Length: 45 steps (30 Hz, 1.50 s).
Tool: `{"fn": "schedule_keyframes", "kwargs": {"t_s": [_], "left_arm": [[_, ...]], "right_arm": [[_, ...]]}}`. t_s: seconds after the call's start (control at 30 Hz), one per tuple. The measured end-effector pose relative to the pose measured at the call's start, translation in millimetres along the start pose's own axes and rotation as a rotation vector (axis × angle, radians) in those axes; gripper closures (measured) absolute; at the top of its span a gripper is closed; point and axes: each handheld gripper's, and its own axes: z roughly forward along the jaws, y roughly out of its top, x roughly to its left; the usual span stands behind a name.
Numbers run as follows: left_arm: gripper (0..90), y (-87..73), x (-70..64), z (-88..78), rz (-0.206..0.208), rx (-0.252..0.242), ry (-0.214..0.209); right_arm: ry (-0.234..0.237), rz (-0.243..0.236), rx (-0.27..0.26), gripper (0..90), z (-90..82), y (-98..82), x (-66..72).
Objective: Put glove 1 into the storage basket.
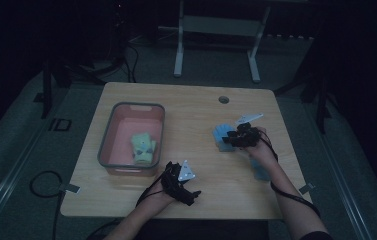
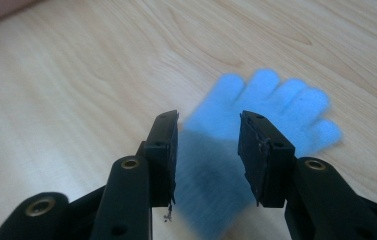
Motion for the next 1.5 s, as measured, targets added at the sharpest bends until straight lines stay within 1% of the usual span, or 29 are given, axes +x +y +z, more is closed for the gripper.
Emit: {"fn": "schedule_keyframes", "kwargs": {"t_s": [0.03, 0.07, 0.1, 0.17, 0.2, 0.23, 0.33, 0.4, 0.43, 0.53, 0.6, 0.67, 0.7, 0.77, 0.87, 0.9, 0.97, 1.0, 1.07, 1.13, 1.2, 1.23, 1.27, 1.3, 1.37, 1.4, 1.43, 1.47, 1.5], "left_arm": [[2.5, 0.0, 0.0, 0.0, 0.000, 0.000, 0.000], [2.5, -1.7, 0.9, -1.7, -0.005, -0.010, -0.004], [2.5, -2.1, 1.3, -1.7, -0.007, -0.012, -0.007], [2.5, -2.4, 1.9, -1.4, -0.008, -0.010, -0.009], [2.5, -2.3, 2.0, -1.3, -0.006, -0.012, -0.009], [2.5, -2.4, 2.1, -1.2, -0.003, -0.013, -0.009], [2.5, -2.8, 1.9, -0.7, 0.003, -0.009, -0.007], [2.5, -3.0, 2.1, -1.3, 0.001, -0.015, -0.009], [2.5, -3.1, 2.3, -1.6, 0.000, -0.017, -0.009], [2.5, -3.6, 2.8, -1.3, -0.004, -0.019, -0.008], [2.5, -3.6, 2.9, -1.6, -0.003, -0.021, -0.008], [2.5, -3.9, 3.2, -1.5, -0.006, -0.024, -0.007], [2.5, -4.0, 3.3, -1.4, -0.006, -0.023, -0.008], [2.5, -4.1, 3.3, -1.4, -0.005, -0.024, -0.008], [2.5, -4.1, 3.3, -1.7, -0.007, -0.025, -0.008], [2.5, -4.1, 3.2, -1.9, -0.006, -0.027, -0.008], [2.5, -4.1, 3.0, -2.1, -0.006, -0.029, -0.007], [2.5, -4.3, 3.0, -2.2, -0.006, -0.029, -0.008], [2.5, -4.3, 3.3, -2.1, -0.007, -0.027, -0.007], [2.5, -4.1, 3.3, -2.0, -0.005, -0.028, -0.007], [2.5, -4.0, 3.3, -2.2, -0.005, -0.028, -0.008], [2.5, -4.0, 3.0, -2.2, -0.005, -0.029, -0.007], [2.5, -4.0, 3.0, -2.3, -0.004, -0.030, -0.006], [2.5, -4.0, 3.0, -2.4, -0.006, -0.031, -0.008], [2.5, -4.2, 3.0, -2.5, -0.004, -0.032, -0.009], [2.5, -4.2, 3.0, -2.4, -0.004, -0.030, -0.011], [2.5, -4.3, 3.1, -2.3, -0.003, -0.030, -0.011], [2.5, -4.4, 3.2, -2.3, -0.001, -0.032, -0.011], [2.5, -4.3, 3.5, -2.2, 0.000, -0.033, -0.010]], "right_arm": [[-0.007, 0.003, 0.008, 59.6, 4.4, 0.6, -2.5], [-0.024, 0.008, 0.034, 59.9, 15.1, 0.2, -8.0], [-0.027, 0.010, 0.048, 59.9, 18.8, -0.8, -9.6], [-0.055, -0.002, 0.085, 60.7, 26.5, -4.5, -11.4], [-0.051, -0.003, 0.076, 61.9, 28.8, -6.6, -12.2], [-0.043, 0.006, 0.069, 63.5, 29.3, -7.6, -12.9], [-0.037, 0.010, 0.067, 69.0, 29.5, -8.3, -14.3], [-0.035, 0.010, 0.084, 76.4, 29.4, -6.2, -13.5], [-0.029, 0.015, 0.092, 78.3, 29.7, -5.0, -13.2], [-0.039, 0.033, 0.105, 81.9, 30.4, -2.4, -11.0], [-0.021, 0.054, 0.106, 84.7, 29.7, -1.6, -10.7], [0.005, 0.075, 0.093, 87.2, 26.0, -0.7, -9.3], [0.000, 0.070, 0.090, 87.4, 23.4, 0.1, -6.7], [0.015, 0.065, 0.079, 87.5, 17.5, 1.7, -0.4], [0.018, 0.049, 0.056, 87.5, 5.8, 5.6, 10.6], [0.023, 0.056, 0.042, 87.5, 1.0, 6.9, 14.3], [0.027, 0.042, 0.014, 87.5, -9.8, 9.6, 23.1], [0.027, 0.047, 0.010, 87.5, -15.2, 10.8, 27.5], [0.034, 0.039, -0.014, 87.5, -26.2, 11.7, 38.0], [0.030, 0.017, -0.028, 87.5, -35.3, 10.9, 48.4], [0.032, 0.013, -0.034, 87.5, -42.5, 8.5, 58.1], [0.035, 0.019, -0.035, 87.5, -45.1, 6.8, 62.1], [0.037, 0.010, -0.037, 87.5, -47.0, 4.7, 66.1], [0.028, -0.004, -0.041, 87.5, -48.6, 2.5, 70.2], [0.040, -0.008, -0.041, 87.5, -49.9, -2.4, 77.2], [0.035, -0.016, -0.037, 87.5, -49.7, -4.9, 81.3], [0.028, -0.008, -0.030, 87.5, -48.9, -7.5, 84.1], [0.037, 0.020, -0.031, 87.4, -47.7, -10.4, 85.6], [0.047, 0.033, -0.040, 87.4, -46.2, -13.1, 87.4]]}}
